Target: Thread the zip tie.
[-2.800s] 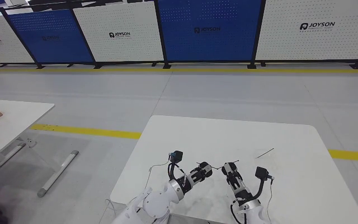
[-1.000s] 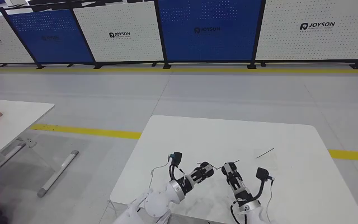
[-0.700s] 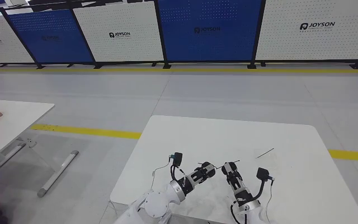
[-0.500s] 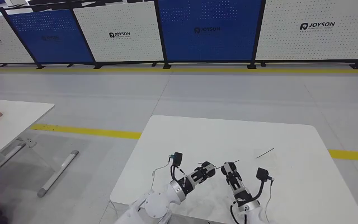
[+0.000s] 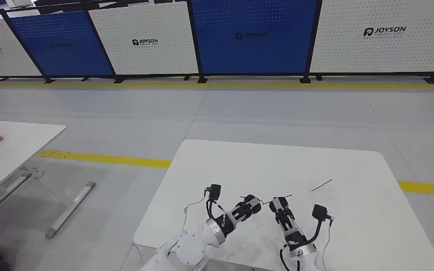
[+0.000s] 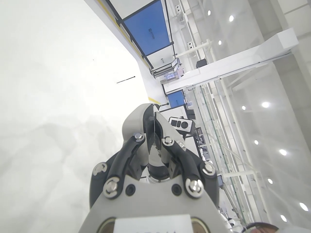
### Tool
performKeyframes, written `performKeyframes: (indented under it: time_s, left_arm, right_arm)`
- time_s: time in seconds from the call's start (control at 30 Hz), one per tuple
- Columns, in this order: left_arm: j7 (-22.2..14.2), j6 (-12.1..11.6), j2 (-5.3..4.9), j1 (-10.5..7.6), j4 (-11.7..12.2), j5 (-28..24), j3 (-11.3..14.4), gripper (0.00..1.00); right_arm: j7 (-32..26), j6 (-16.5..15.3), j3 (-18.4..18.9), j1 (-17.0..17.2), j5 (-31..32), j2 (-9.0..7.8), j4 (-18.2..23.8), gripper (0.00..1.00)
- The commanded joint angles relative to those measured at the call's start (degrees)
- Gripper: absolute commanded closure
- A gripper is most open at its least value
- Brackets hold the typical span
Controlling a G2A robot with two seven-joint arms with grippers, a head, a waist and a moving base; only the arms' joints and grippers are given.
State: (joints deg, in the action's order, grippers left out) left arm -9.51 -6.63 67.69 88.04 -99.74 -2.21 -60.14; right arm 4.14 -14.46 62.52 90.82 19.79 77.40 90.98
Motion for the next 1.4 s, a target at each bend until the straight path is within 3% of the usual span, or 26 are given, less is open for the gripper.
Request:
performKeyframes:
  time_s: [0.0, 0.3, 0.5, 0.8, 1.03, 1.37]
  left_arm:
    - [0.21, 0.14, 0.01, -0.01, 0.02, 0.28, 0.06, 1.0]
    - [1.91, 1.83, 0.22, -0.21, 0.17, 1.3, 0.76, 1.0]
    - [2.03, 1.79, 0.28, -0.27, 0.19, 1.31, 0.85, 1.0]
    - [1.34, -0.43, 0.16, 0.35, -0.58, 1.62, 0.62, 1.0]
    - [0.49, -0.27, 0.12, 0.2, -0.05, 1.54, 0.57, 1.0]
    - [0.91, 1.29, 0.09, 0.0, -0.22, 2.7, 0.47, 1.0]
  right_arm:
    - [0.05, 0.05, 0.06, 0.14, 0.07, 0.0, 0.17, 1.0]
    - [-0.33, 0.24, 0.49, 0.4, 0.07, 0.0, 0.36, 1.0]
    - [-0.48, 0.44, 0.83, 0.54, 0.28, -0.02, 0.54, 1.0]
    - [-1.71, -0.41, 0.71, 0.52, 0.45, -0.03, 0.44, 1.0]
    - [-2.37, -2.17, 1.31, 1.01, -0.49, -0.15, 0.76, 1.0]
    - [-1.33, -1.48, 1.7, 1.37, 0.55, -0.17, 1.16, 1.0]
